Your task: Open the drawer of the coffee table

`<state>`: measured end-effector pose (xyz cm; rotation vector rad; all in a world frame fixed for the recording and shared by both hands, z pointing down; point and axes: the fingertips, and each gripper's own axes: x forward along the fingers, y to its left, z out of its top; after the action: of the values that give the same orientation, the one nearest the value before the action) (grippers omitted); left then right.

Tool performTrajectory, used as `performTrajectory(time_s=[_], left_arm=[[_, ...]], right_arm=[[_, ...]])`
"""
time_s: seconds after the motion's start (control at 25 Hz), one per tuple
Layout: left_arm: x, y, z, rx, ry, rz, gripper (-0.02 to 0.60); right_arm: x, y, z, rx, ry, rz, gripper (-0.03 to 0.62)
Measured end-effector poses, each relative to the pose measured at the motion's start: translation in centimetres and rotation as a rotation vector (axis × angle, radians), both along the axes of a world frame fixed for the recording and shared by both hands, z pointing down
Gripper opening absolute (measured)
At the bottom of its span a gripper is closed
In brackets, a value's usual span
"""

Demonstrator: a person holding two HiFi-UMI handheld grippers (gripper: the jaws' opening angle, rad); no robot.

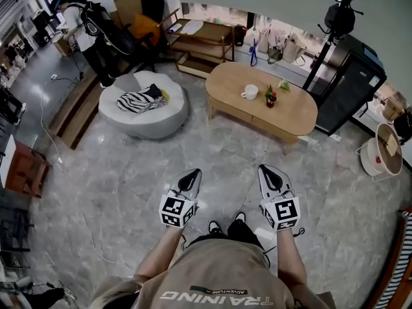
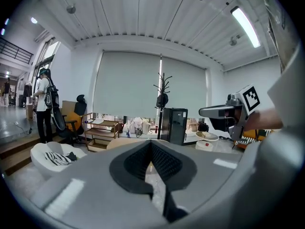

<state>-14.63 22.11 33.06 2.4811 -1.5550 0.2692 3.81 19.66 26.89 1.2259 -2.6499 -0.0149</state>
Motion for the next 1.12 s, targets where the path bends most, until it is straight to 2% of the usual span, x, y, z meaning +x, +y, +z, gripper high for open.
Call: performTrajectory(time_s=[0.36,0.6,0.8,1.12], left_arm=[[2.4,-2.0,-1.5,-0.027,-0.035,-0.013,0.006],[4.8,-4.3,-3.2,0.053,-0.021,-0.075,0.006],[6.2,-5.6,-3.1,0.05,-0.037,-0.115,0.006],[7.0,-7.1,-3.4,0.082,-0.086,-0.101,0.006]], right_arm=[[1.8,-3.0,-1.0,0.01,-0.023,-0.045,0.005],[4.9,-5.0,-0.1,0.009,-0.063,-0.032,0.005],[6.9,-6.4,0.4,-0.001,-0.089,-0.035,0.005],[5.7,-7.6,1.6,-0.021,-0.093,-0.073,0.005]])
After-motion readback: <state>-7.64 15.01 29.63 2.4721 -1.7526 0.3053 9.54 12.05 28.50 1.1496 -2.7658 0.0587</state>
